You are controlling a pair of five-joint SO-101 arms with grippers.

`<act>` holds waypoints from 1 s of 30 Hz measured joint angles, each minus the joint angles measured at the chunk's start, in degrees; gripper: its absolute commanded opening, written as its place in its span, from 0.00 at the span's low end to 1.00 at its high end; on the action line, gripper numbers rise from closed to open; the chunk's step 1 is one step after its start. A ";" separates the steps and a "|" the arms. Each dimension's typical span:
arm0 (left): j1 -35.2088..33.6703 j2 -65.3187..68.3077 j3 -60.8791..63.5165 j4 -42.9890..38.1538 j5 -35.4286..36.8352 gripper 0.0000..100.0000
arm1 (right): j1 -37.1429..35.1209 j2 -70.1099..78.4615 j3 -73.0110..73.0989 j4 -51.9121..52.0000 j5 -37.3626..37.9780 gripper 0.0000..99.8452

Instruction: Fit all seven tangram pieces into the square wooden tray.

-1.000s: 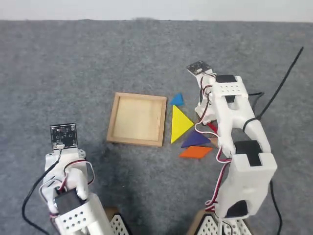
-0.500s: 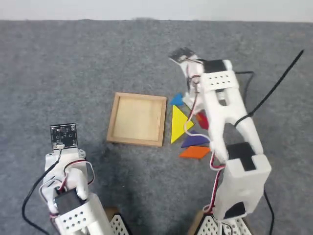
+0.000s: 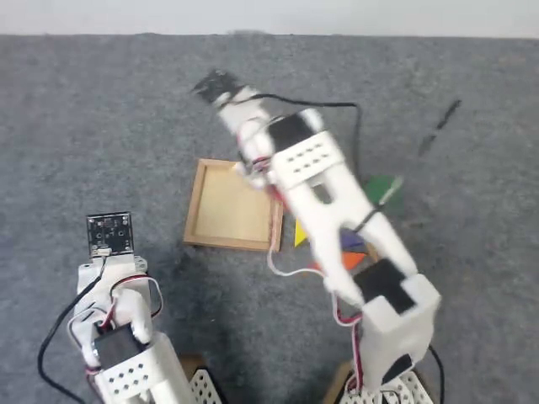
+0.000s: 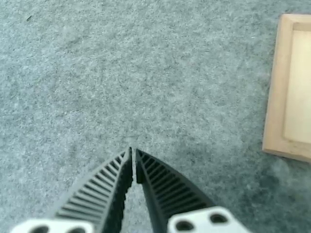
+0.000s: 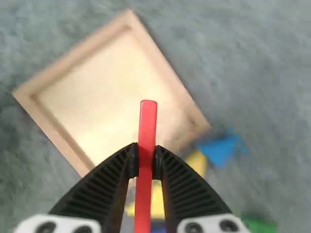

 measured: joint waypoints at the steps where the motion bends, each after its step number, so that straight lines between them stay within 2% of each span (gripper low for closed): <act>1: 0.00 0.00 0.00 0.00 0.00 0.02 | -1.49 1.76 0.00 -1.76 -0.18 0.01; 5: 0.00 0.00 0.00 0.00 0.00 0.02 | -5.71 7.56 -0.09 -7.74 -0.18 0.01; 7: 0.00 0.00 0.00 0.00 0.00 0.02 | -6.59 10.64 -1.85 -8.35 -0.09 0.05; 12: 0.00 0.00 0.00 0.00 0.00 0.02 | -6.07 17.05 -8.18 -7.03 3.08 0.19; 16: 0.00 0.00 0.00 0.00 0.00 0.02 | -3.08 20.40 -13.98 -4.92 3.96 0.21; 22: 0.00 0.00 0.00 0.00 0.00 0.02 | 1.85 20.57 -25.58 4.75 5.01 0.21; 30: 0.00 0.00 0.00 0.00 0.00 0.02 | 1.58 9.93 -42.37 21.98 4.84 0.20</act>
